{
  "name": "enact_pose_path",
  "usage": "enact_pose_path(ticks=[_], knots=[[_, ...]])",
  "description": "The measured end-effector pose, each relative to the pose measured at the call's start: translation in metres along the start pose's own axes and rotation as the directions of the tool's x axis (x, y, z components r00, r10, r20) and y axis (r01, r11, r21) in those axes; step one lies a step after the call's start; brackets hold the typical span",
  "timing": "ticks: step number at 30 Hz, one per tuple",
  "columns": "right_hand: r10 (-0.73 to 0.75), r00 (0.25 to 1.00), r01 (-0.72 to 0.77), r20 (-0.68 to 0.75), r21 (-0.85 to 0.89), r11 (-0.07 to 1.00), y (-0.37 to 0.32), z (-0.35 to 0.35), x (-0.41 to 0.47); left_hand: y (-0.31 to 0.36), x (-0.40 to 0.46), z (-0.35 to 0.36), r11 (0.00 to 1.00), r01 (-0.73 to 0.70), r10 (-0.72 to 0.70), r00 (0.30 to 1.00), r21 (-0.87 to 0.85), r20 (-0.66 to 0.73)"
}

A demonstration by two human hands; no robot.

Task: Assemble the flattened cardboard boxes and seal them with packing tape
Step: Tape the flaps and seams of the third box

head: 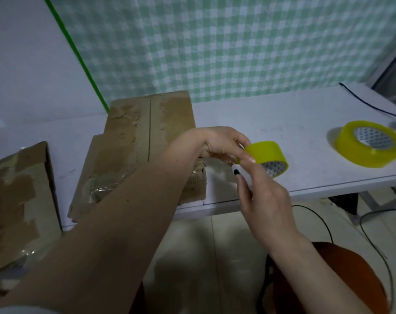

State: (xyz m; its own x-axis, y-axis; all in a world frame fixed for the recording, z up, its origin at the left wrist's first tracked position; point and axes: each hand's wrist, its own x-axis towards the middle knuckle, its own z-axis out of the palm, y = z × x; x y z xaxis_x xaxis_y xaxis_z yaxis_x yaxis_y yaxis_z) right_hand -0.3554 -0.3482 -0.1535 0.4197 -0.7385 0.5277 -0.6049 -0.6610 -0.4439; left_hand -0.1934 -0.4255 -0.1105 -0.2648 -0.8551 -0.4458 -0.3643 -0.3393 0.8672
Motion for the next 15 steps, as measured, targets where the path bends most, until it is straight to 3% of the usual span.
enact_pose_path(ticks=[2,4,6,8,10,13,15], knots=[[0.039,0.958,0.025,0.284,-0.219,0.975,0.005,0.01,-0.007,-0.001,0.0,-0.001,1.0,-0.009,0.008,1.0,-0.029,-0.018],[0.151,0.885,-0.055,0.441,-0.223,0.973,0.014,0.012,-0.019,0.0,0.0,-0.003,0.999,-0.016,0.015,1.0,-0.043,-0.025],[0.151,0.924,-0.134,0.353,-0.073,0.988,0.024,0.009,-0.024,0.0,0.0,-0.005,0.999,-0.034,0.032,0.999,-0.042,-0.04],[0.123,0.984,-0.126,0.129,0.014,0.992,0.028,0.007,-0.023,-0.001,0.002,-0.004,0.998,-0.046,0.043,0.997,-0.047,-0.062],[0.088,0.996,-0.085,-0.03,0.088,0.992,0.025,0.006,-0.018,-0.002,0.005,-0.002,0.995,-0.069,0.06,0.991,-0.072,-0.118],[0.061,0.991,-0.045,-0.116,0.132,0.99,0.017,0.011,-0.007,-0.004,0.009,-0.003,0.981,-0.117,0.083,0.974,-0.152,-0.212],[0.043,0.995,-0.036,-0.089,0.086,0.996,0.017,0.018,-0.004,-0.003,0.009,-0.004,0.974,-0.136,0.093,0.969,-0.181,-0.23]])
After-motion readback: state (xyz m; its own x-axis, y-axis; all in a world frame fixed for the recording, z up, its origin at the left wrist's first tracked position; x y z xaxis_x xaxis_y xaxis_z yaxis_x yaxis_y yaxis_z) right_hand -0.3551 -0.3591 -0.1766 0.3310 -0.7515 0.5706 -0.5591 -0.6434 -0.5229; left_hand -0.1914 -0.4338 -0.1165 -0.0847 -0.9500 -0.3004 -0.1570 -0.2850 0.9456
